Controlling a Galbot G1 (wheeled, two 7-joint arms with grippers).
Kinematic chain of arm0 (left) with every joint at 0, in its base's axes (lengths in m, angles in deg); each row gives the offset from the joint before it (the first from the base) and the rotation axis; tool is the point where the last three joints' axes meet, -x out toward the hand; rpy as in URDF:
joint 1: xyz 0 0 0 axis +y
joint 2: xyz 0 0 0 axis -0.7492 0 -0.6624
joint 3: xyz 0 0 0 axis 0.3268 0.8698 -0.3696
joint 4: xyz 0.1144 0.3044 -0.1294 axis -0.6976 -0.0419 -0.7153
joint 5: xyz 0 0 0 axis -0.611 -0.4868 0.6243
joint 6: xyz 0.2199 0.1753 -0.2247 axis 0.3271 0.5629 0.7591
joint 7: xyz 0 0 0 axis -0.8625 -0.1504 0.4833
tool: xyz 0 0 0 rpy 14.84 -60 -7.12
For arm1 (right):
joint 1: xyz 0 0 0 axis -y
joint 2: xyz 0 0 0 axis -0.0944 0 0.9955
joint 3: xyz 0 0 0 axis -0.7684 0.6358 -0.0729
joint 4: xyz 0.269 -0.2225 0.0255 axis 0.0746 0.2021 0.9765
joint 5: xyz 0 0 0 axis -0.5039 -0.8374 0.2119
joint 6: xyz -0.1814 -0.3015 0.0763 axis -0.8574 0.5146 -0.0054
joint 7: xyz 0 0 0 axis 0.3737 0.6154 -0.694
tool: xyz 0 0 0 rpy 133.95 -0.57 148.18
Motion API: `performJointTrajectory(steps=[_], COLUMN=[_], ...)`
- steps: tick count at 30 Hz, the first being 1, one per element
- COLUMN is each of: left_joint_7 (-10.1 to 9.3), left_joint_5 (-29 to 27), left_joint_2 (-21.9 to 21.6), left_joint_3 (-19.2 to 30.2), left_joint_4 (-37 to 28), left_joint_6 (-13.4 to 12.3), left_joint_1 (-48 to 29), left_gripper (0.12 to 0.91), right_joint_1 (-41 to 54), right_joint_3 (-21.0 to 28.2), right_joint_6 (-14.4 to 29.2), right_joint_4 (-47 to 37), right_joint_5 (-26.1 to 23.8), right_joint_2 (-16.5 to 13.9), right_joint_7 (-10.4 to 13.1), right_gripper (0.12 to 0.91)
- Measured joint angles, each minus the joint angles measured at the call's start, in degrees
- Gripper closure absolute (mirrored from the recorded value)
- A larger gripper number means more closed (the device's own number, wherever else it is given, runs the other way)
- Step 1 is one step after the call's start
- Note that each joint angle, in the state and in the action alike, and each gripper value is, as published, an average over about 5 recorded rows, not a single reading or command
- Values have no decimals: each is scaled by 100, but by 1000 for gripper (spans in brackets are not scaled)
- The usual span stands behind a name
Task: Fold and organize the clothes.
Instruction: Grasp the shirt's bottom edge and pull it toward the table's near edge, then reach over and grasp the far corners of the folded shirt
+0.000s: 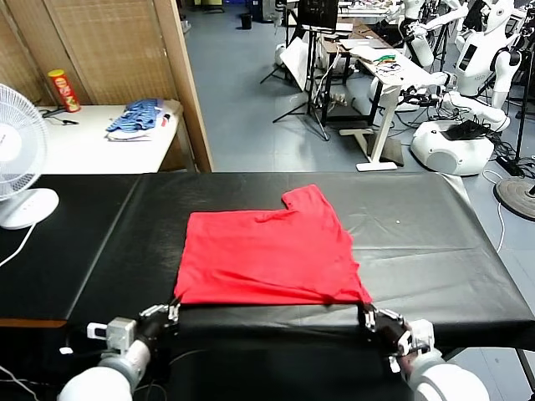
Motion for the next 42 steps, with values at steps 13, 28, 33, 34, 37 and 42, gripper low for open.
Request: performJointTrajectory(steps=[13,28,33,34,37,42], left_joint_7=[-467,-484,-514,-506,-455,-220], left_joint_5=[337,1771,1884,1880,1815,1585], left_joint_2=[-164,-595,-444,-405,-277,-55], left_joint_3=[-283,-60,472,582,882,1266], left_joint_4=[605,-631,-1630,-1826,-2399,-3366], left_joint_6=[801,594,608,611,609,600], left_joint_1=[317,-2169,-3248,-3438,-3961,-4682], left_gripper=[345,232,232,232,232,232], right_joint_1=[131,3753,4929,5141,5713,6425], right_joint_3=[-459,1156,1823,1934,2216,2473], right_joint_6=[-158,784,828,842,872,690], right_joint_4=[710,-2267,-3505,-3756,-4487,-5477], right_joint_5=[867,690,846,853,842,769], right_joint_2=[-355,-325,-153,-101,86,455], right_joint_7=[187,497,532,529,503,479], right_gripper=[228,227,227,227,227,227])
